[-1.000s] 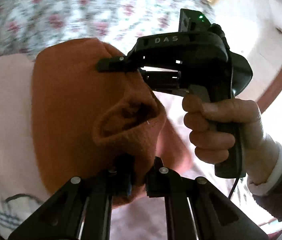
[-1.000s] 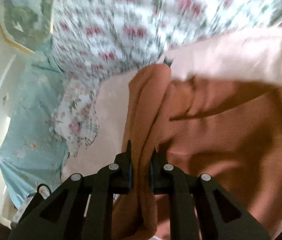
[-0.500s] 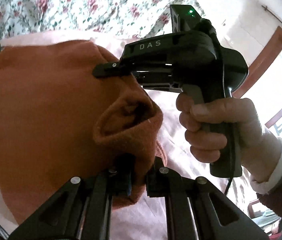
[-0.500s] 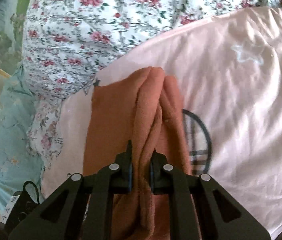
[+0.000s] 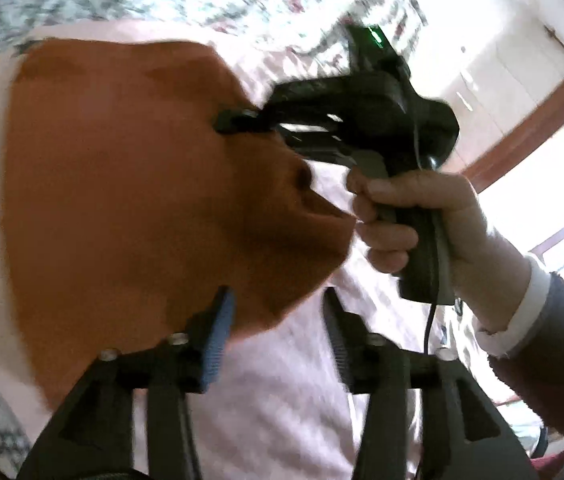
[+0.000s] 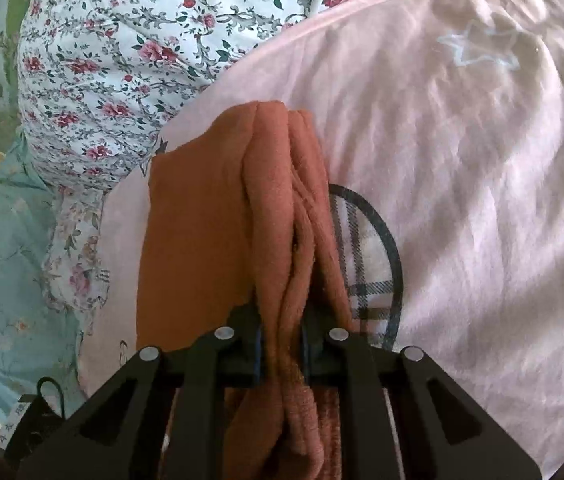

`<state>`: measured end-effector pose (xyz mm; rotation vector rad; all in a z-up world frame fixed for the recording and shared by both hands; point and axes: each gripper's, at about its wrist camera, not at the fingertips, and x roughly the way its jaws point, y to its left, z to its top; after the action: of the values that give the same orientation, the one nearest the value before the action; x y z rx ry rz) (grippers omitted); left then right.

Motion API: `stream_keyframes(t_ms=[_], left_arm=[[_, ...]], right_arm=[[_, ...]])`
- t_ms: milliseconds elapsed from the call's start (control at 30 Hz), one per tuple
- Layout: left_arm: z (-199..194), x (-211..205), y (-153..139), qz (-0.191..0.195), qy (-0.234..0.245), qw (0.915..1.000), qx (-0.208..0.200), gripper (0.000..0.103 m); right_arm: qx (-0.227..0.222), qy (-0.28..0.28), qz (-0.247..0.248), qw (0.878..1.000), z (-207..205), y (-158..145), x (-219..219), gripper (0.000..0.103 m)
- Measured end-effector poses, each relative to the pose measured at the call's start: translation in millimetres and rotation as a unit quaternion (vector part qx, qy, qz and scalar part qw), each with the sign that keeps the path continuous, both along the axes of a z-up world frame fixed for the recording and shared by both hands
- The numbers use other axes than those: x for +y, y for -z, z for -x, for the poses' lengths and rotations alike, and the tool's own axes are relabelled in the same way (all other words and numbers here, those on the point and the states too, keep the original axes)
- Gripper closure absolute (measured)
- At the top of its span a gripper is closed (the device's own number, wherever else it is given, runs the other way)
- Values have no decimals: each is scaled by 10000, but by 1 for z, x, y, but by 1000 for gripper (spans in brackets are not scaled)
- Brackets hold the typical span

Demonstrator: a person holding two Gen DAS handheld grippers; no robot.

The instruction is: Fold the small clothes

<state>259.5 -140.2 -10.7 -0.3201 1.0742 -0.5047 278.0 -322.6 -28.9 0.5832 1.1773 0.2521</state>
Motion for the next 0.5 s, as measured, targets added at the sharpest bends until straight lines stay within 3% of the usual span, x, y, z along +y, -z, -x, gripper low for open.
stream_keyframes(t_ms=[67, 167, 200, 233, 367, 500], left_arm=[[4, 21, -8, -6, -286, 9996, -47, 36], [5, 61, -13, 32, -885, 9961, -44, 26], [-1, 73, -11, 76, -1049, 9945, -5, 25], [-6, 86, -7, 101, -1233, 9923, 79, 25], [-28, 124, 16, 323, -1805, 9822, 395, 25], [-62, 132, 38, 515, -1860, 9786, 719, 25]], right_arm=[[-97, 37, 240, 9997, 7, -10, 1, 77], [-260, 147, 398, 9988, 19, -21, -1, 44], [-338, 173, 445, 9983, 23, -23, -2, 28], [-397, 152, 441, 9981, 25, -24, -2, 24], [-204, -130, 239, 9994, 24, -13, 2, 24], [-53, -253, 53, 9997, 16, 0, 4, 24]])
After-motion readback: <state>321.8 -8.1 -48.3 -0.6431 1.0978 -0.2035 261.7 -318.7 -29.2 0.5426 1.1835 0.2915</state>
